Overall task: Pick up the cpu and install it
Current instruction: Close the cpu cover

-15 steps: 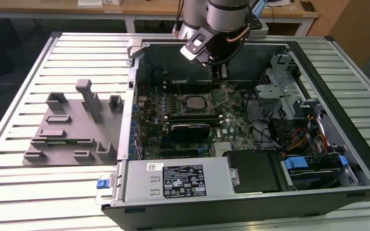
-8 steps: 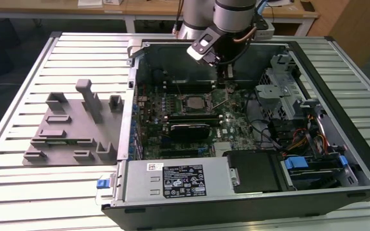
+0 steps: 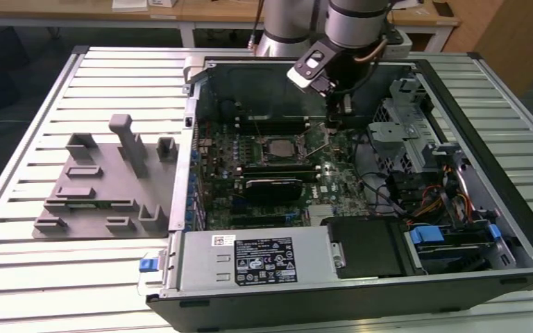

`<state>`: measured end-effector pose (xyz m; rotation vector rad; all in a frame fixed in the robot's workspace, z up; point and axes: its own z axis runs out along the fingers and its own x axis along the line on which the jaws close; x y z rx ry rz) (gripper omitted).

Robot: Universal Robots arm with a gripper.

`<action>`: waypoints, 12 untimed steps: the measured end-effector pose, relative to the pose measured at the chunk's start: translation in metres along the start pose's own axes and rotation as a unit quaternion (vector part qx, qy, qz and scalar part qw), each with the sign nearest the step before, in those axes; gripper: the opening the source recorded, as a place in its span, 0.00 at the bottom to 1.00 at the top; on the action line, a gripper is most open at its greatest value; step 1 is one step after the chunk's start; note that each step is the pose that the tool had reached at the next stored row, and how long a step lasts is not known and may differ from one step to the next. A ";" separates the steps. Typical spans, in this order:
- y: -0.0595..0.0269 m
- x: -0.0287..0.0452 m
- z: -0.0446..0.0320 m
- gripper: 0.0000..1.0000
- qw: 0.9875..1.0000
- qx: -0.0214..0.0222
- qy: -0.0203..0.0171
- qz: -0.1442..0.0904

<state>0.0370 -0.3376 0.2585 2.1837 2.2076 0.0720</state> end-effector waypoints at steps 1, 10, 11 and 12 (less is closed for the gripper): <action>0.0033 -0.0001 0.0006 0.11 1.000 0.000 0.000 0.000; 0.0191 -0.0003 0.0126 0.11 1.000 0.001 0.000 0.000; 0.0190 -0.0003 0.0145 0.11 1.000 0.001 0.000 0.000; 0.0189 -0.0003 0.0163 0.11 1.000 0.001 0.000 0.000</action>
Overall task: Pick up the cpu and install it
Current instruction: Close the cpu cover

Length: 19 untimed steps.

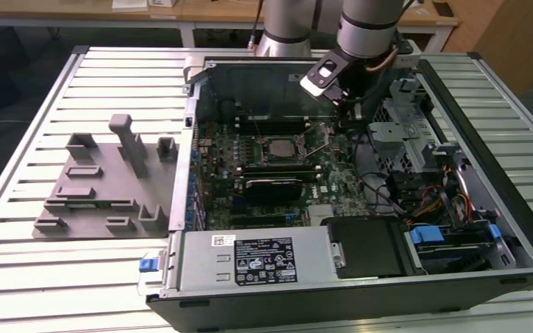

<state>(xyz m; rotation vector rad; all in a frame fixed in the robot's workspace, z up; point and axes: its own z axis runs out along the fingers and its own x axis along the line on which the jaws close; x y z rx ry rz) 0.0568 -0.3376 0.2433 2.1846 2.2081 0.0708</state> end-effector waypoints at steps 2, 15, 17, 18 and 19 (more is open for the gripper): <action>-0.0002 0.0000 0.0034 0.11 1.000 0.000 0.000 0.000; -0.0080 0.0000 0.0062 0.11 1.000 0.000 0.000 0.000; -0.0115 0.0000 0.0060 0.11 1.000 0.000 0.000 0.000; -0.0132 0.0000 0.0059 0.11 1.000 0.000 0.000 0.000; -0.0150 0.0000 0.0058 0.11 1.000 0.000 0.000 0.000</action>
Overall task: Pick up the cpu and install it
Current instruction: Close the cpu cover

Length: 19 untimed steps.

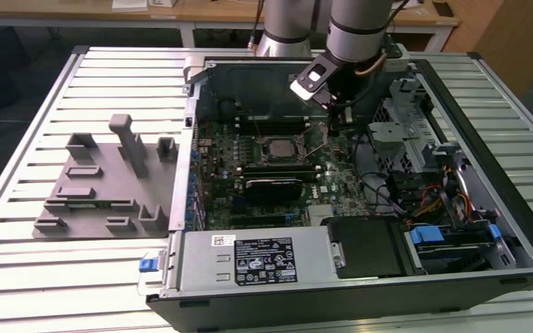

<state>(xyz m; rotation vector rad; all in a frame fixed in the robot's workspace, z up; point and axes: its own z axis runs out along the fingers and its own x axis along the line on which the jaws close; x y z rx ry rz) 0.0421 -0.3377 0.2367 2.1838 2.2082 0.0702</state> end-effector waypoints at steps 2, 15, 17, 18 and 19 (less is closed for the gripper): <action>-0.0034 0.0001 -0.0001 0.11 1.000 0.000 0.000 0.000; -0.0261 0.0003 -0.0013 0.11 1.000 0.000 0.000 0.000; -0.0311 0.0004 -0.0016 0.11 1.000 0.000 0.000 0.000; -0.0337 0.0004 -0.0017 0.11 1.000 0.000 0.000 0.000; -0.0363 0.0005 -0.0019 0.11 1.000 0.000 0.000 0.000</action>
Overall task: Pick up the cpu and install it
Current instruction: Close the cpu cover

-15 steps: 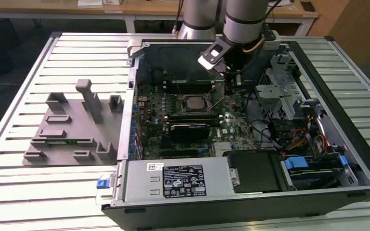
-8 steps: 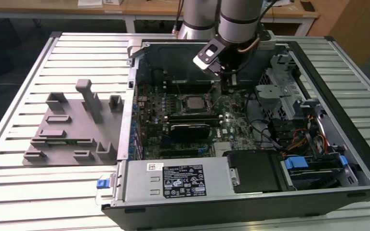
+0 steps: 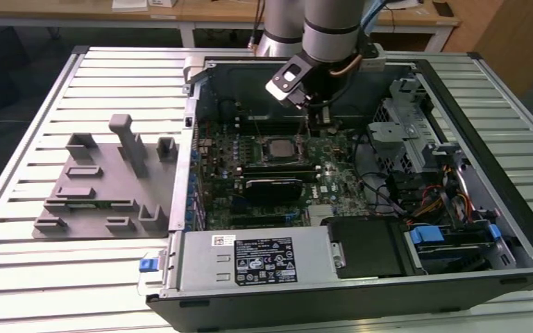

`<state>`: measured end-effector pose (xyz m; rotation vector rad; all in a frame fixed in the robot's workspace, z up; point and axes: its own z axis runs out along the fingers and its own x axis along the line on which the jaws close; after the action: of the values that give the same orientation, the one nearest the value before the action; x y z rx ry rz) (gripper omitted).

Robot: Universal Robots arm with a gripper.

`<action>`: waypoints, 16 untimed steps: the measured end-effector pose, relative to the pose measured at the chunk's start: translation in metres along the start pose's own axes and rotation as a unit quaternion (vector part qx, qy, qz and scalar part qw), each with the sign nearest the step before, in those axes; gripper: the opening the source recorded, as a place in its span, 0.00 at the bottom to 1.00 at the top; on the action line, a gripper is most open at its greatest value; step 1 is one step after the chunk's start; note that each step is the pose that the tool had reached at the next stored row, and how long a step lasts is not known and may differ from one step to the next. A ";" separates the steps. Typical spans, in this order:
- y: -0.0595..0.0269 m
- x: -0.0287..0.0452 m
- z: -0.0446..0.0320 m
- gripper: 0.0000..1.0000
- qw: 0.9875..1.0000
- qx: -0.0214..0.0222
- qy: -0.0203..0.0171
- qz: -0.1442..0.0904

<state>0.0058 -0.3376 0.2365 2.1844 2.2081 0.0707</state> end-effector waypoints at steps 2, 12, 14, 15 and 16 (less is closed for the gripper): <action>-0.0049 0.0001 -0.0002 0.11 1.000 0.000 0.000 0.000; -0.0137 0.0001 -0.0002 0.11 1.000 0.000 0.000 0.000; -0.0173 0.0001 0.0000 0.11 1.000 0.000 0.000 0.000; -0.0201 0.0002 0.0003 0.11 1.000 0.000 0.000 0.000; -0.0233 0.0002 0.0006 0.11 1.000 0.000 0.000 0.000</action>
<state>-0.0175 -0.3376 0.2346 2.1844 2.2081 0.0707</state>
